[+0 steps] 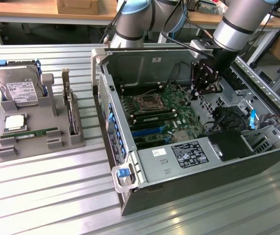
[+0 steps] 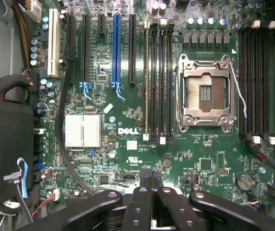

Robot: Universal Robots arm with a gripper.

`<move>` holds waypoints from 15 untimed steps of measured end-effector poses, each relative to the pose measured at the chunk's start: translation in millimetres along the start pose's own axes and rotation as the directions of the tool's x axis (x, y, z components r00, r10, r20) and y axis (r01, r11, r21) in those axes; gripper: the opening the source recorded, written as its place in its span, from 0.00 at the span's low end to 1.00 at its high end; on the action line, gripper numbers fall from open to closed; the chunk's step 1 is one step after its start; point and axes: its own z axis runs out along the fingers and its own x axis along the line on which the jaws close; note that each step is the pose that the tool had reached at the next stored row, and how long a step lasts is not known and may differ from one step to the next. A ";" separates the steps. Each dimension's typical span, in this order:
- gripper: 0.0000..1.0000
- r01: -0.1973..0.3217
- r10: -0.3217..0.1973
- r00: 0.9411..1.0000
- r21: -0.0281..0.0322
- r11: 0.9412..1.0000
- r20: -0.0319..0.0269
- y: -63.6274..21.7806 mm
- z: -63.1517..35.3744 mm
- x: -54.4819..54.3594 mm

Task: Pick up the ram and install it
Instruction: 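Press down the ram until it locks into place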

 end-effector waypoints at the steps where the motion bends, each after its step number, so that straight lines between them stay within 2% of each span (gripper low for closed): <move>1: 0.10 -0.006 0.006 1.000 0.000 1.000 0.000 0.0 0.0 0.0; 4: 0.10 -0.054 0.054 0.999 -0.001 0.999 0.005 0.1 0.0 0.0; 6: 0.10 -0.082 0.082 0.997 -0.001 0.997 0.006 0.1 0.0 0.0; 11: 0.10 -0.170 0.170 0.985 -0.002 0.985 0.005 0.0 0.2 0.0; 15: 0.10 -0.210 0.210 0.978 -0.003 0.978 0.005 0.0 0.3 0.0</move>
